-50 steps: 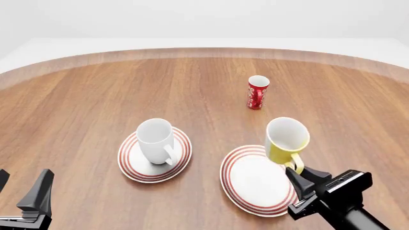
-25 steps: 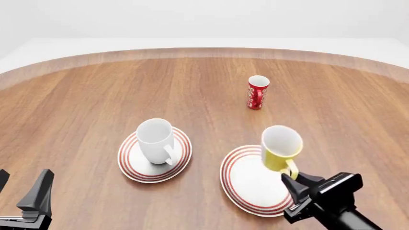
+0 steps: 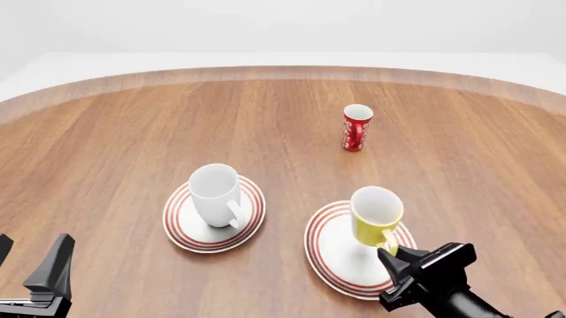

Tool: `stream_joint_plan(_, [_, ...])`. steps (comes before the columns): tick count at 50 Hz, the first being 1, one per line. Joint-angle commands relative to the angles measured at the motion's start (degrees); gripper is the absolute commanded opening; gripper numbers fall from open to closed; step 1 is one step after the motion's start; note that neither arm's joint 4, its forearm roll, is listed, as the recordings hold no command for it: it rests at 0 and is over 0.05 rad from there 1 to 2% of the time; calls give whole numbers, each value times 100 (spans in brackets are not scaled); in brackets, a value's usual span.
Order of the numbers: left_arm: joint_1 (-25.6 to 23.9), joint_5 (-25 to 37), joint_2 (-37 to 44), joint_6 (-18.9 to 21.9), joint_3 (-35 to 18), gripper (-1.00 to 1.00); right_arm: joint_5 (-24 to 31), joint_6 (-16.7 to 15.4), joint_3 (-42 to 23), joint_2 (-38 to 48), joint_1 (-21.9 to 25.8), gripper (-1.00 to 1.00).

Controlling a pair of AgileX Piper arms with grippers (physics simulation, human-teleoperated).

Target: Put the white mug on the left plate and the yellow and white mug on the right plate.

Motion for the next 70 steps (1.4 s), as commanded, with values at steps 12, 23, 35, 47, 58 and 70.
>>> stream_joint_plan(12, [0,0,0,0,0,100,-656,51,0,825,-2,-100])
stream_joint_plan(23, [0,0,0,0,0,100,-625,38,0,796,-25,-100])
stream_joint_plan(35, [0,0,0,0,0,100,-576,78,0,769,-66,-100])
stream_joint_plan(47, [0,0,0,0,0,100,-704,98,0,944,-32,100])
stream_joint_plan(58, [0,0,0,0,0,100,-317,138,0,551,-60,100])
stream_joint_plan(70, [0,0,0,0,0,100,1263,90,0,-1122,-58,100])
